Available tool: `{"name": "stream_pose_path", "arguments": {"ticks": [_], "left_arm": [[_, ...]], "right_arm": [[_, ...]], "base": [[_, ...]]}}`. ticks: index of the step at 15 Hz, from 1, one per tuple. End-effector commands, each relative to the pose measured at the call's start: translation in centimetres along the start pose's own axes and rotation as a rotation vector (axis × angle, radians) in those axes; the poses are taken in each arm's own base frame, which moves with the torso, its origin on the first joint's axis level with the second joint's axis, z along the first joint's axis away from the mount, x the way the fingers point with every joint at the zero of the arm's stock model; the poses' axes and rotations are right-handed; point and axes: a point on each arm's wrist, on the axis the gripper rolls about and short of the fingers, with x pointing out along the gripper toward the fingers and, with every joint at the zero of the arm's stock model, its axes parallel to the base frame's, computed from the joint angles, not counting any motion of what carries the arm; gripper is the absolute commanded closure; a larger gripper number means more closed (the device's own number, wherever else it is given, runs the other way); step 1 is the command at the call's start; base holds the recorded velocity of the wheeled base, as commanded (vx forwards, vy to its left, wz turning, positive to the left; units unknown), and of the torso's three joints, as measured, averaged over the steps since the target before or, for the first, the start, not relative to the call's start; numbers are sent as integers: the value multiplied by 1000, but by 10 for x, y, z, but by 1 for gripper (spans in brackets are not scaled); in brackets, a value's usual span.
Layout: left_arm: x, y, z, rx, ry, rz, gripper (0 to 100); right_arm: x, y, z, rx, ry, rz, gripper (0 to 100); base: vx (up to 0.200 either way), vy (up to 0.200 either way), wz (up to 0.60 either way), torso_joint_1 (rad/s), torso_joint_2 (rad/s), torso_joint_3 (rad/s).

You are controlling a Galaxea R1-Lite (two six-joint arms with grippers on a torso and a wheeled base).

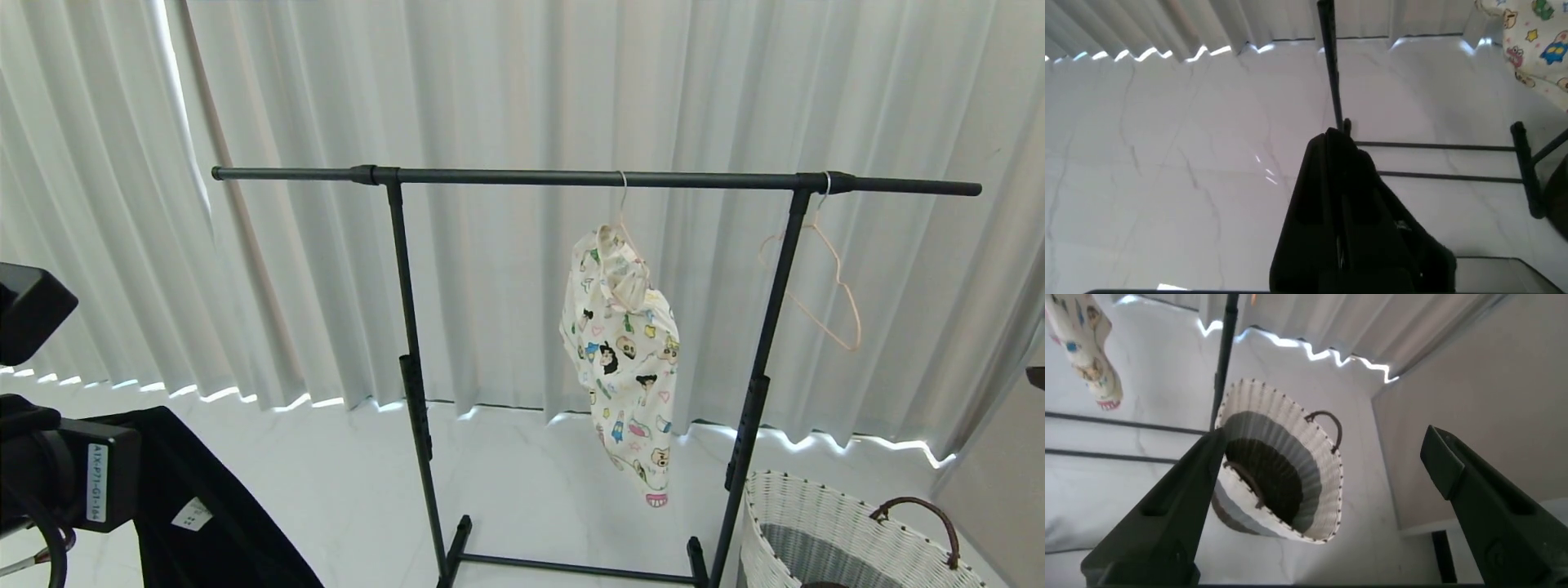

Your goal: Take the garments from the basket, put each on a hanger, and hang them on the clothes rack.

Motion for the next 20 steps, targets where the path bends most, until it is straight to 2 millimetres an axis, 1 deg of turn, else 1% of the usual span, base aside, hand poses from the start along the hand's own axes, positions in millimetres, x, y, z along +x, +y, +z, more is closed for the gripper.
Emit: {"name": "stream_pose_path", "arguments": {"ticks": [1,6,9,13,18,19,20], "left_arm": [[-1,1,-1,-3,-5,2,100],[-4,2,-1,-8,-19,2,100],[-6,2,0,-8,-25,0,100],[-6,2,-2,5,-23,-4,100],[-8,1,0,5,-34,-10,100],[-8,2,0,5,-36,-10,100],[-8,2,0,3,-34,-9,100]], "right_arm": [[4,0,5,2,5,-5,0],[10,3,11,16,-4,-6,0],[14,3,12,38,-29,43,0],[24,-2,17,76,-44,72,0],[56,-4,17,98,42,126,0],[68,-4,18,107,64,127,0],[87,-3,16,111,103,118,0]], "base": [[0,0,0,227,-500,-276],[0,0,0,231,-521,-283],[0,0,0,204,-439,-233],[200,0,0,33,-82,-41],[200,0,0,16,1,-7],[200,0,0,2,-2,7],[200,0,0,2,2,-7]]}}
